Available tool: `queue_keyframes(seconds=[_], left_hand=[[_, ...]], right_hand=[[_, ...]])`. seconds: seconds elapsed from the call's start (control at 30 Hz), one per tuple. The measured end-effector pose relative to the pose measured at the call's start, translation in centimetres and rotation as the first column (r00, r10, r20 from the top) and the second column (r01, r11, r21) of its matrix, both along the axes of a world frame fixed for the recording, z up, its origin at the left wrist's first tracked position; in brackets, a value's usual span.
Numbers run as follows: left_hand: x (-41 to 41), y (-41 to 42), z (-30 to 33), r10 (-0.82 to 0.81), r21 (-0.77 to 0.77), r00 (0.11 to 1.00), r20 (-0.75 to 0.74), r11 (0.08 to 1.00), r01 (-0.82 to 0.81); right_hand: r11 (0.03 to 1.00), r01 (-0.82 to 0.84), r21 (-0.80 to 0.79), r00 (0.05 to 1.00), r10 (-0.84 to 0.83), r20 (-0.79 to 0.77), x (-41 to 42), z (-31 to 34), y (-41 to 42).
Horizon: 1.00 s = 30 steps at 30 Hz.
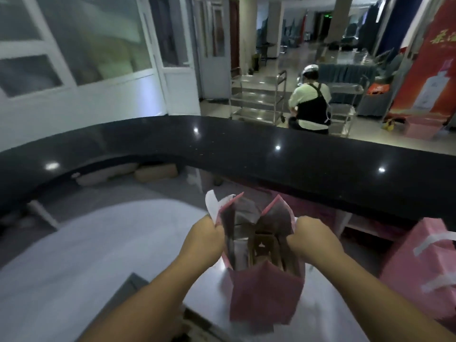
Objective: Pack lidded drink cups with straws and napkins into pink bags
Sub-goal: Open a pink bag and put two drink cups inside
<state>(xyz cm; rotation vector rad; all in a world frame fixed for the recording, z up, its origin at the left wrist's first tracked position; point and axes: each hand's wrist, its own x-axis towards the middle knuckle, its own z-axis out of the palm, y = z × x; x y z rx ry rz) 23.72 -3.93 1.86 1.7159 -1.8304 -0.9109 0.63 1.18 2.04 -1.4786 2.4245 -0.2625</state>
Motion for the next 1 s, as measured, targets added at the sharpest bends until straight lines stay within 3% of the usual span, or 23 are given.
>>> queue_keyframes(seconds=[0.13, 0.27, 0.57, 0.73, 1.0], left_hand=[[9.9, 1.5, 0.7, 0.164, -0.034, 0.986, 0.026, 0.986, -0.163], [20.6, 3.9, 0.7, 0.32, -0.058, 0.946, -0.048, 0.945, -0.322], [41.3, 12.4, -0.3, 0.569, -0.034, 0.817, -0.09, 0.818, -0.574], [48.9, 17.3, -1.3, 0.703, -0.047, 0.709, -0.054, 0.708, -0.705], [56.3, 22.6, -1.2, 0.809, -0.036, 0.587, 0.03, 0.588, -0.808]], right_hand=[[0.983, -0.184, 0.0, 0.983, 0.184, 0.02, 9.1, 0.1, -3.0], [0.939, -0.344, 0.002, 0.939, 0.344, 0.004, 19.5, 0.1, -4.6], [0.782, -0.624, 0.008, 0.78, 0.622, -0.069, 42.2, -0.7, -3.2], [0.684, -0.729, 0.03, 0.68, 0.729, -0.079, 51.9, -1.0, -1.7], [0.503, -0.863, 0.052, 0.505, 0.861, 0.056, 63.1, -1.0, -0.3]])
